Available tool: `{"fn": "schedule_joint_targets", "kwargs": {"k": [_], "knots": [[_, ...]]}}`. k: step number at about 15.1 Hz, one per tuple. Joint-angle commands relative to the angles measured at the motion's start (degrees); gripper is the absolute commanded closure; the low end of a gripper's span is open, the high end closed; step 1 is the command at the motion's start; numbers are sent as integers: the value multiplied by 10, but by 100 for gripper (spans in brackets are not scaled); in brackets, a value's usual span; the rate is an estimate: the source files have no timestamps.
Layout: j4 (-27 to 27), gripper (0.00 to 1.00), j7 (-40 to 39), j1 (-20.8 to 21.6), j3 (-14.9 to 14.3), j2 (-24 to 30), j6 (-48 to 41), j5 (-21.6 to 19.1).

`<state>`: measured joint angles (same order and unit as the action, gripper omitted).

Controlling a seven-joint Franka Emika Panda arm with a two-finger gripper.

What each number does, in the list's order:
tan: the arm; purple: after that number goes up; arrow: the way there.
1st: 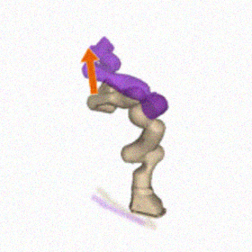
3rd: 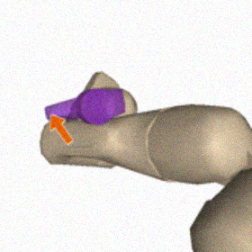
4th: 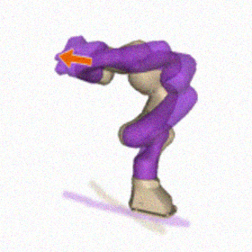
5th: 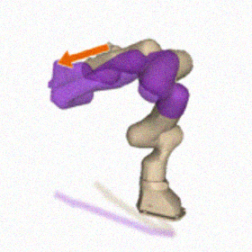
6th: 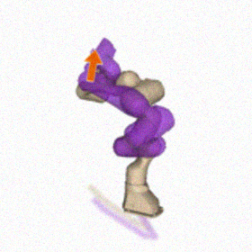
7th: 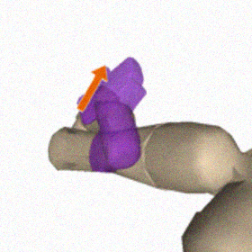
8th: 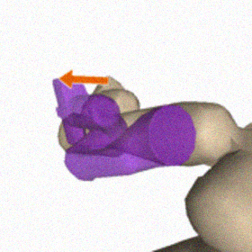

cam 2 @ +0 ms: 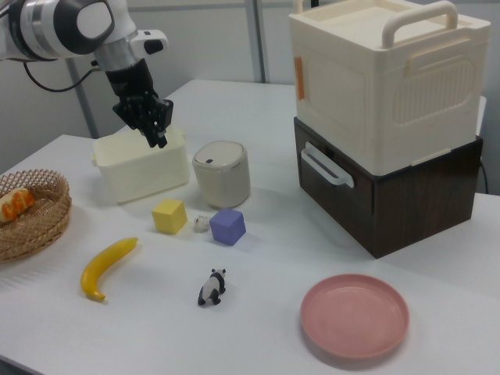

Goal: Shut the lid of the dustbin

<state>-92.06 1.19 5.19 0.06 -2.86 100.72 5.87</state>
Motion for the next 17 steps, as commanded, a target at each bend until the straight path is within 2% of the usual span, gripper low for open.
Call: {"fn": "schedule_joint_targets", "kwargs": {"k": [1, 2, 9, 17], "knots": [[-67, 7, 3, -2, 1, 45, 0, -8], [-67, 0, 7, -1, 1, 46, -3, -8], [-64, 0, 10, 2, 1, 69, -51, -10], [-62, 0, 10, -2, -1, 78, -83, -41]]}}
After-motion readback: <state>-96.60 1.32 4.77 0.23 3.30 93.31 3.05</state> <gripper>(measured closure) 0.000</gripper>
